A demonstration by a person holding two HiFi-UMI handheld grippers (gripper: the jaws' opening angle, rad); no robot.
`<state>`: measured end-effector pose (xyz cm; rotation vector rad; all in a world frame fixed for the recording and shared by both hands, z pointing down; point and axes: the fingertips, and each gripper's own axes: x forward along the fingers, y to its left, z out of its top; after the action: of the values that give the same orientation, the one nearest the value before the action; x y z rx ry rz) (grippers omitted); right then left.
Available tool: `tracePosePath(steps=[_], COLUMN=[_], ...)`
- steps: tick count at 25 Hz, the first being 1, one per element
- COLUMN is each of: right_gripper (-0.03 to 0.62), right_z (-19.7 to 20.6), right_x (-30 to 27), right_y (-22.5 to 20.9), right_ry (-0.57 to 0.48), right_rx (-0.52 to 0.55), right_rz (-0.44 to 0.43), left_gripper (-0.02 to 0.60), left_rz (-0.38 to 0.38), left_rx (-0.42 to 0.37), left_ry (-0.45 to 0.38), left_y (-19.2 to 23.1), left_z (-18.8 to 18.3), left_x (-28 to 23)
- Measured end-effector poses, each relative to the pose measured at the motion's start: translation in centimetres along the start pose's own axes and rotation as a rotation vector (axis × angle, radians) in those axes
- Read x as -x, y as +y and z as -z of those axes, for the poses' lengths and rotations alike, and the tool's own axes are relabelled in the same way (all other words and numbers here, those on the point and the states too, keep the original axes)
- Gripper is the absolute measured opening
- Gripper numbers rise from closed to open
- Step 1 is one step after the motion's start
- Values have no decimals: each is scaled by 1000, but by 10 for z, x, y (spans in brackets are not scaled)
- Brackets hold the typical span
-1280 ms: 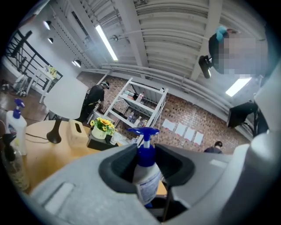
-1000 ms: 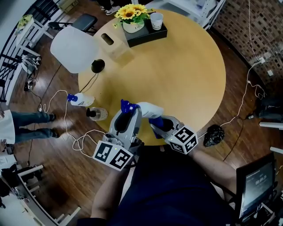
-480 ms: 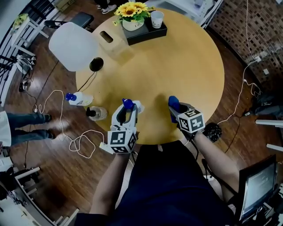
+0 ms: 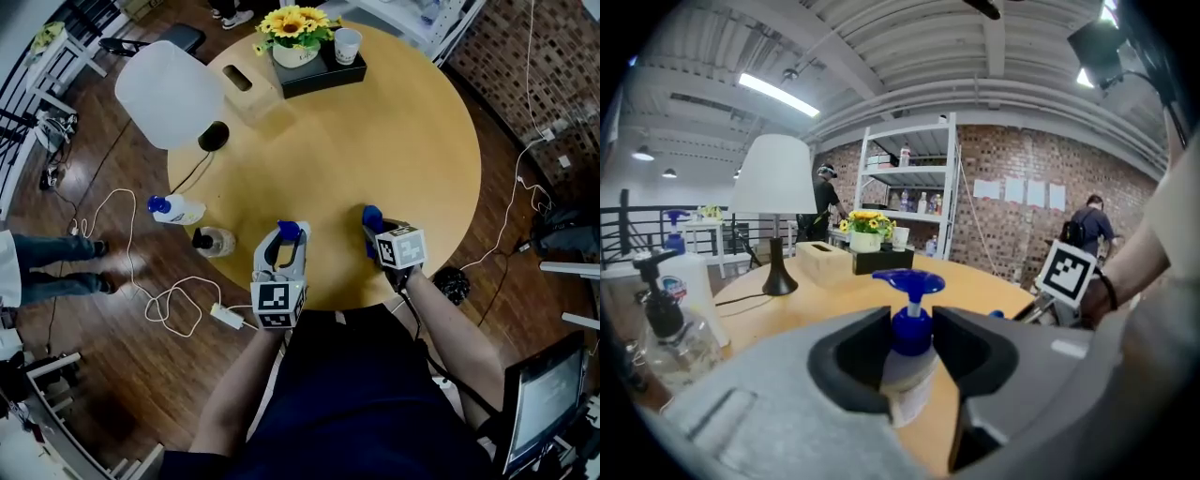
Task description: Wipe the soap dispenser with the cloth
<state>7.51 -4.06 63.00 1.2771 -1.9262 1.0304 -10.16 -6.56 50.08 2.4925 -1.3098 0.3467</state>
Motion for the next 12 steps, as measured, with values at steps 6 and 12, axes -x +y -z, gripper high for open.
tracePosePath(steps=[6,12], right_gripper=[138,227], right_z=[7,10], right_x=[-6,7], right_y=[1,4], right_ry=[30,14], right_rx=[22,23], right_rz=[14,23], left_gripper=[205,265], left_rz=[27,48], left_rx=[26,33], left_ry=[28,52], left_y=[-6,-10], left_z=[1,6], left_x=[-2,9])
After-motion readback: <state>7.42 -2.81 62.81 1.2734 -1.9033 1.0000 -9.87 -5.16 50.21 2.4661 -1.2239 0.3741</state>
